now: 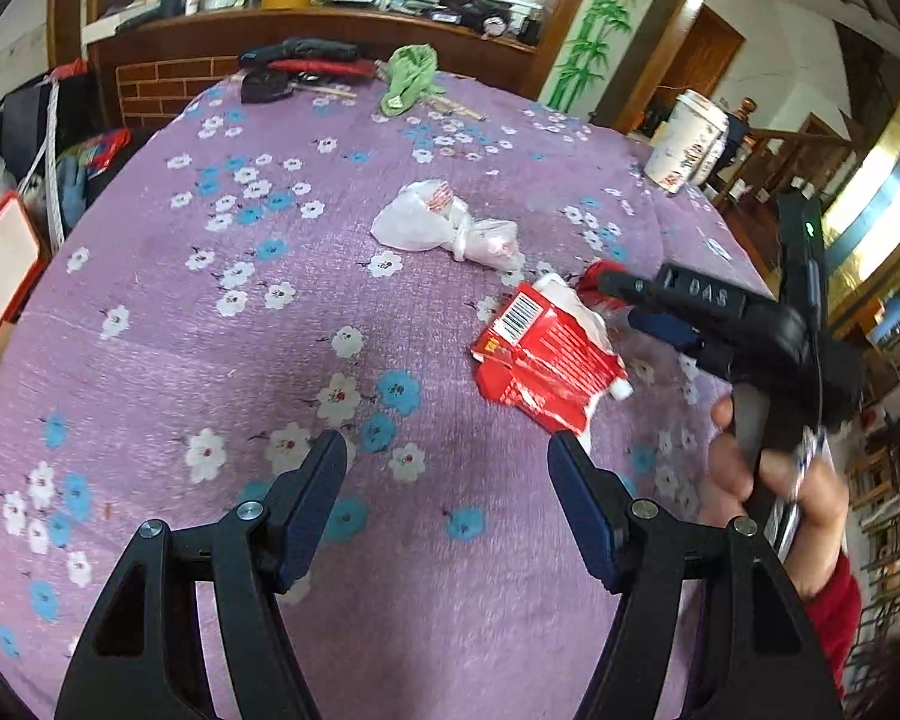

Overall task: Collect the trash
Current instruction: 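Move both open tools back toward the remaining red packets and white tube, then grasp the torn red barcode box with the left tool while the right tool grasps the crumpled red packet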

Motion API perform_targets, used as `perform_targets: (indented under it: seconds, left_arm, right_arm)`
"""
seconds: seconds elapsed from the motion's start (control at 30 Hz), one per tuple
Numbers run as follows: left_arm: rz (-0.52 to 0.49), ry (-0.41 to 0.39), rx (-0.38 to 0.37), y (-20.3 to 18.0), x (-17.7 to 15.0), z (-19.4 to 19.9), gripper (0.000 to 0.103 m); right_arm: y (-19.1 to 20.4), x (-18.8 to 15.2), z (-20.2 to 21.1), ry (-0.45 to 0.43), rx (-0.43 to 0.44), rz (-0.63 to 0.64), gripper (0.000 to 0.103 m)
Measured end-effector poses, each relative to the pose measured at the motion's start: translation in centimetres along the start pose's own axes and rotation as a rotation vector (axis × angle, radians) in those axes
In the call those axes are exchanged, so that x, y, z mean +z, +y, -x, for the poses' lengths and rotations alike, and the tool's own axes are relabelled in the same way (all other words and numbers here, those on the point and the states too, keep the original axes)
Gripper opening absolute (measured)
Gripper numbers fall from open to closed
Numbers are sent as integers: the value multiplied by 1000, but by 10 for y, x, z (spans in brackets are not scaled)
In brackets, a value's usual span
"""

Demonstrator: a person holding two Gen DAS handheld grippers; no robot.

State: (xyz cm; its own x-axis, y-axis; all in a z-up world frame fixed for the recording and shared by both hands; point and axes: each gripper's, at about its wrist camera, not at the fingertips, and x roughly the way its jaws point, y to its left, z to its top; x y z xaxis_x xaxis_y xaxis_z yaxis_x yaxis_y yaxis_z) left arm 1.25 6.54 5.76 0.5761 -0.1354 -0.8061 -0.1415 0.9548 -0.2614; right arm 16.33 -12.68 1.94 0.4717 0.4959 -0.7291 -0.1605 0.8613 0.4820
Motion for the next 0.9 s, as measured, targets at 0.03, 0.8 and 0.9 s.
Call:
perform_targets:
  seconds: [0.03,0.8,0.9]
  left_arm:
    - [8,3,3,-2,2,-5,68]
    - [124,78,-42,-47,17,-86,39]
    - [90,55,-42,-51,19,-88,30]
  right_arm:
    - [0,-1,-5,17,2,6,36]
    - [-17,3,42,-110,17,-25,12]
    - [-17,3,45,-119,18,-21,12]
